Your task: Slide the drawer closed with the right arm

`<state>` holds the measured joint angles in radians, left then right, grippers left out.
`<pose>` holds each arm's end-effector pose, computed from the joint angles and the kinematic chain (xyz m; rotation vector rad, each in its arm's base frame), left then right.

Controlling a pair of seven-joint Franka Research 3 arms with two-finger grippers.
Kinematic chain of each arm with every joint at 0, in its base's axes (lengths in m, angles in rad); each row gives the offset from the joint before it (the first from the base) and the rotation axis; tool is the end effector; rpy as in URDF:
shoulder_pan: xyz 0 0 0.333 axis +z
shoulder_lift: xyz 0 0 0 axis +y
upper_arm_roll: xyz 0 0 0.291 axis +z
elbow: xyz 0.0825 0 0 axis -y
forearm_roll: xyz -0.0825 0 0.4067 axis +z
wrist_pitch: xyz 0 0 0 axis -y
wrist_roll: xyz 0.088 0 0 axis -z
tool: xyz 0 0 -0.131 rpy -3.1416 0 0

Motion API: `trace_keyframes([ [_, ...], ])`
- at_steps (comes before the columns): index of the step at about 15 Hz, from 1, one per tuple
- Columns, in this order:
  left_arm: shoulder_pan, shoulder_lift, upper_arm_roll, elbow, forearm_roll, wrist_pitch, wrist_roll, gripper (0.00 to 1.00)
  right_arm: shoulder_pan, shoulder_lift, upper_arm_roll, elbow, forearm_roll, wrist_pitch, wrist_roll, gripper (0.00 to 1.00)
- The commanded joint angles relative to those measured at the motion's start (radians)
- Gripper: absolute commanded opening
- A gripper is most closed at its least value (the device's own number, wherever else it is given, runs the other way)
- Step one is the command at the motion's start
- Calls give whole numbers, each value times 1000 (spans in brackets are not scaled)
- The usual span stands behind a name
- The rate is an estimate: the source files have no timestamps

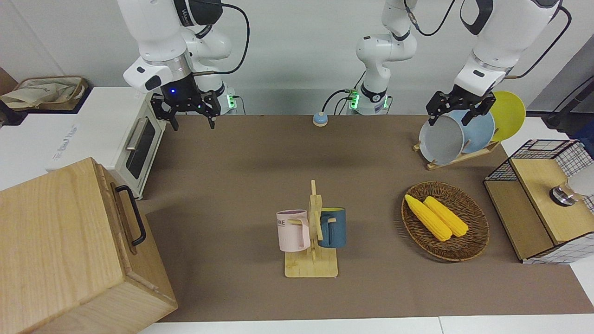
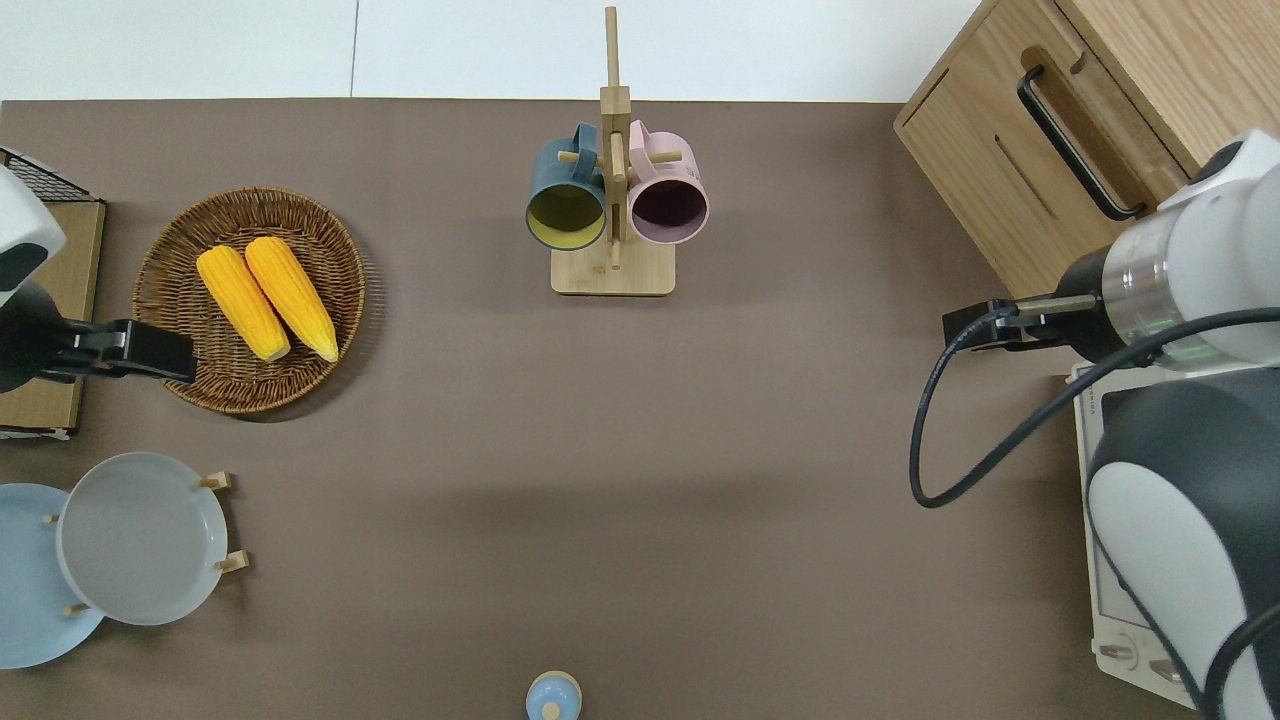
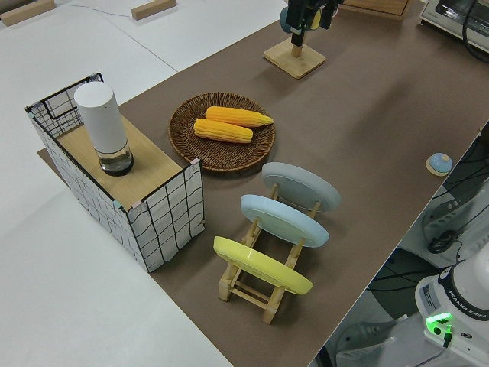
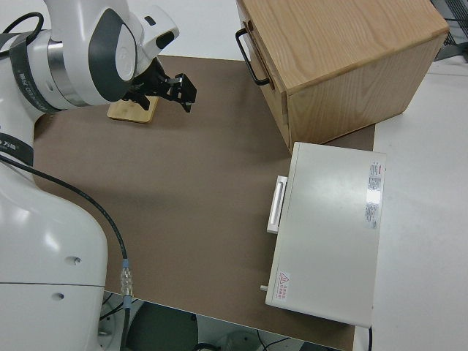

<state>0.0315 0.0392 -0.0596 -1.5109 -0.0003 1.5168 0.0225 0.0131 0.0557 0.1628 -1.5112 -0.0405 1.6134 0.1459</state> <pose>0.5821 -0.0158 0.5776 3.1376 -0.0794 -0.0522 0.5908 0.0974 0.5768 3.1167 0.0472 0.0805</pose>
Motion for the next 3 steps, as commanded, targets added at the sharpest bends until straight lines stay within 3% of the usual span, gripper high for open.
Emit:
trace_keyframes([
  [1, 4, 11, -6, 26, 17, -20, 10, 993, -1, 0, 9, 20, -33, -10, -5, 987],
  [3, 4, 11, -6, 26, 17, -20, 10, 993, -4, 0, 9, 20, -30, -12, -5, 987],
])
